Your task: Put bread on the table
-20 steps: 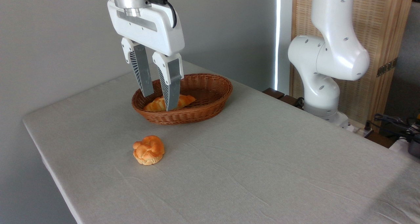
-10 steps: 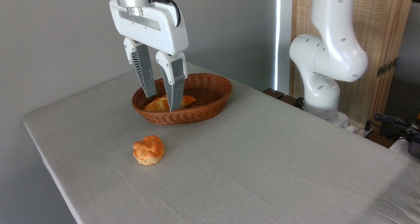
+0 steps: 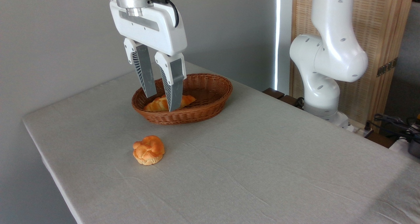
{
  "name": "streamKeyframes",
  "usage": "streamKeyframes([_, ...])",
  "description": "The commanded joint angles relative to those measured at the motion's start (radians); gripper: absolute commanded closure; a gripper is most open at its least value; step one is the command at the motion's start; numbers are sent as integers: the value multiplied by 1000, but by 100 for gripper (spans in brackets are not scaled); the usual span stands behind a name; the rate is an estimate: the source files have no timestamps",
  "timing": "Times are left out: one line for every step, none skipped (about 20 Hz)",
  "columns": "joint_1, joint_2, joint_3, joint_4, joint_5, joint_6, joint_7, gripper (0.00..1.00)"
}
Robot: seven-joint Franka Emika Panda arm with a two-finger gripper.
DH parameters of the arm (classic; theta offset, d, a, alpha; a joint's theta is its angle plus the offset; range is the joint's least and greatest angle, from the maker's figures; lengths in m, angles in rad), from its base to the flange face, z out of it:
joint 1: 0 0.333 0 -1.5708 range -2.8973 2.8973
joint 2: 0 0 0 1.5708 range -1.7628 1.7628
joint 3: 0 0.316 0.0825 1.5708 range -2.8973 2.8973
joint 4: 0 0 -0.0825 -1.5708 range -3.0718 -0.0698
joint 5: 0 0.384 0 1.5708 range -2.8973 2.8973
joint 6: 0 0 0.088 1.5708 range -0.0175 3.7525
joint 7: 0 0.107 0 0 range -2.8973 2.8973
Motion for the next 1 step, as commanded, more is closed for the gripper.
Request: streamKeyframes([-11,0,15,8,11,-22,24,0])
